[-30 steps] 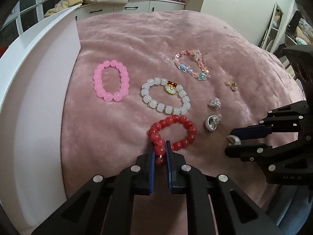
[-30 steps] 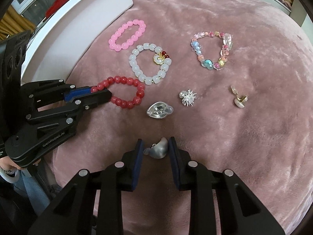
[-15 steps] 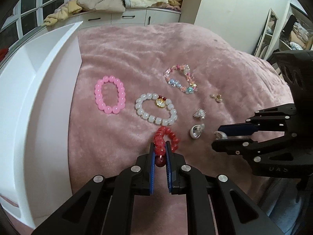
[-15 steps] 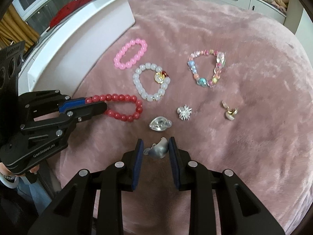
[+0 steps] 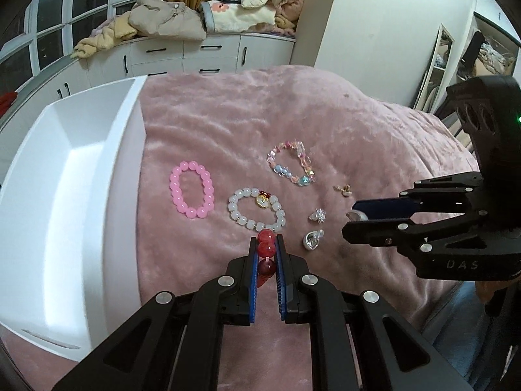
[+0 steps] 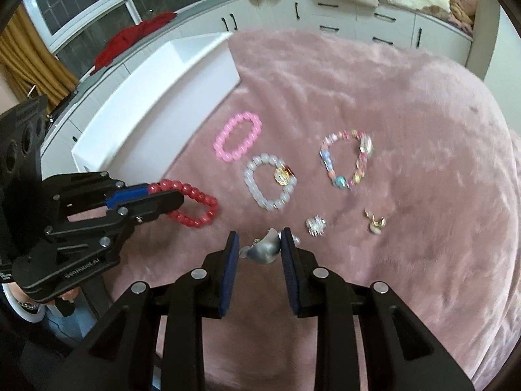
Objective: Organize jewelry
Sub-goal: 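Carry the red bracelet into the white tray and open the left gripper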
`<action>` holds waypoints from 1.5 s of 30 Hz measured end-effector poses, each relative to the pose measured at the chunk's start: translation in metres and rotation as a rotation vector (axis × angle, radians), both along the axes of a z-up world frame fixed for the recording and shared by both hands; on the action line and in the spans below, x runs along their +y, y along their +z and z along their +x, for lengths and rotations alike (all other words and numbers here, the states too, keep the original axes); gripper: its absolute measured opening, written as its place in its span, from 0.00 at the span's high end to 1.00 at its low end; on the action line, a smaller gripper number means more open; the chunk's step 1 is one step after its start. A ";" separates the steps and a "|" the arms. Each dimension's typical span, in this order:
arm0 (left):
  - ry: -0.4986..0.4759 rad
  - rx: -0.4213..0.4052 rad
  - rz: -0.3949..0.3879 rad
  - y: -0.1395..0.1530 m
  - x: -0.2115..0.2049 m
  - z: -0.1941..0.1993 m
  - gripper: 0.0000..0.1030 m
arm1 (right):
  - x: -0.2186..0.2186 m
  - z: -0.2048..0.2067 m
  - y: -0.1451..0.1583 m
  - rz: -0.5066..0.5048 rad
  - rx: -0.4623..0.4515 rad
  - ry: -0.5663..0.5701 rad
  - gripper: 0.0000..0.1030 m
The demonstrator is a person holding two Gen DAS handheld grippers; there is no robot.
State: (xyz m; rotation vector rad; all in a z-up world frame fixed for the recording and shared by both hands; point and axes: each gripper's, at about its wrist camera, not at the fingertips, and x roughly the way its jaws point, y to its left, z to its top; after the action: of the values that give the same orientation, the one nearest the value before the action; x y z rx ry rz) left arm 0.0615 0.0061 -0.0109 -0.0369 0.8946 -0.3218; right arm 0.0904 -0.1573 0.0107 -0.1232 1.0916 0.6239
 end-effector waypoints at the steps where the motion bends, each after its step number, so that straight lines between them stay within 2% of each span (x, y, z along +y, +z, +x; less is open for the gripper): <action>1: 0.004 -0.002 -0.002 0.003 0.003 -0.001 0.86 | 0.002 0.000 0.004 0.004 -0.007 0.004 0.74; 8: 0.040 -0.013 -0.025 0.021 0.023 -0.004 0.86 | 0.026 0.003 0.032 0.029 -0.061 0.041 0.74; 13: 0.072 -0.051 -0.047 0.041 0.047 -0.008 0.86 | 0.050 0.006 0.050 0.046 -0.098 0.075 0.74; 19: 0.106 -0.082 -0.036 0.060 0.076 -0.010 0.86 | 0.089 0.018 0.071 0.082 -0.140 0.126 0.74; 26: 0.175 -0.098 -0.043 0.079 0.122 -0.010 0.86 | 0.136 0.032 0.093 0.141 -0.158 0.192 0.74; 31: 0.232 -0.106 -0.021 0.086 0.154 -0.008 0.86 | 0.176 0.044 0.096 0.159 -0.151 0.241 0.74; 35: 0.262 -0.082 -0.006 0.081 0.173 -0.003 0.86 | 0.208 0.056 0.090 0.151 -0.132 0.281 0.74; 39: 0.261 -0.022 0.000 0.061 0.187 0.004 0.86 | 0.233 0.070 0.080 0.110 -0.108 0.298 0.74; 45: 0.269 0.088 0.086 0.025 0.198 0.022 0.86 | 0.262 0.100 0.047 0.009 -0.026 0.293 0.74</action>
State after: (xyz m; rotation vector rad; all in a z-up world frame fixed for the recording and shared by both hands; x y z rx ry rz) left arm 0.0839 0.2038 0.0140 -0.0917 0.9775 -0.0305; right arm 0.1900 0.1049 0.0579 -0.2860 1.0537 0.8867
